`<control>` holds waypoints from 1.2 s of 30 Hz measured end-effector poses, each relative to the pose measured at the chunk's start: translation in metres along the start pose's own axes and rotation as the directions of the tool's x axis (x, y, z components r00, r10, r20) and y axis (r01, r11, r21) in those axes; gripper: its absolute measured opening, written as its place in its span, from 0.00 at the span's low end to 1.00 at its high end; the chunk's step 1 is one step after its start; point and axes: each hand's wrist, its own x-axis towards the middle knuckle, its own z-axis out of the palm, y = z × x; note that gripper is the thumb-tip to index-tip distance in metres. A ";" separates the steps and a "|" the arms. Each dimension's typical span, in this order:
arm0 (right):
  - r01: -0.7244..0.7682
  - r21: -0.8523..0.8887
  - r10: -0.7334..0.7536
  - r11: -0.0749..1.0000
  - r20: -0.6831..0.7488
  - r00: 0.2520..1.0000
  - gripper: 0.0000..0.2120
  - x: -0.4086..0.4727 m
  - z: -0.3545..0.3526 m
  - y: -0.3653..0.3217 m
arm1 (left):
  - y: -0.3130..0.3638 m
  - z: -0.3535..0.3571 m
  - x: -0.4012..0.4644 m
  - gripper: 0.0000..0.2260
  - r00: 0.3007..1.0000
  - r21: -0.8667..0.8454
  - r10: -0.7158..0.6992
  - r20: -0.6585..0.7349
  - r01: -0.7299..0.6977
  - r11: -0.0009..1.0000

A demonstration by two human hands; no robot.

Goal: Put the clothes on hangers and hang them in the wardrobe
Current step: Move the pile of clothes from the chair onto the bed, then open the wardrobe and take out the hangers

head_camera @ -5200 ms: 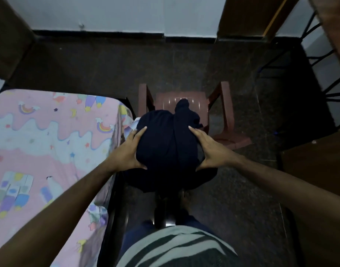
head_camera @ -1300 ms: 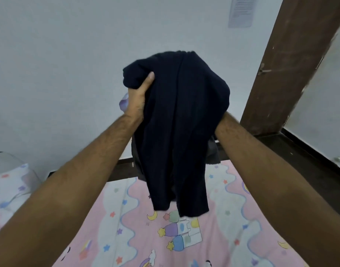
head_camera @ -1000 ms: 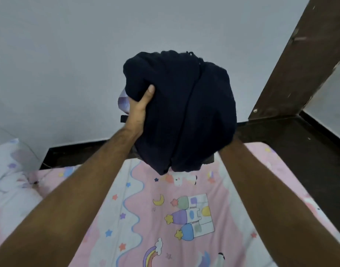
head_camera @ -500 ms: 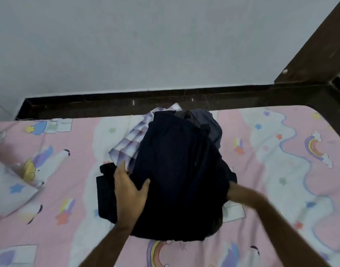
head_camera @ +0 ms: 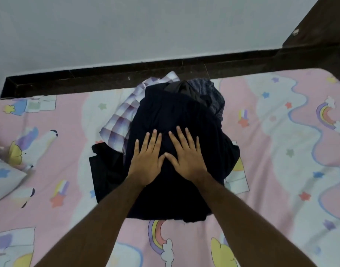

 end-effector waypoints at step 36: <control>-0.909 0.020 0.863 0.417 -0.325 0.388 0.40 -0.773 -0.380 -0.131 | 0.467 -0.365 -0.413 0.32 0.071 0.199 0.992 -0.102 -0.976 0.091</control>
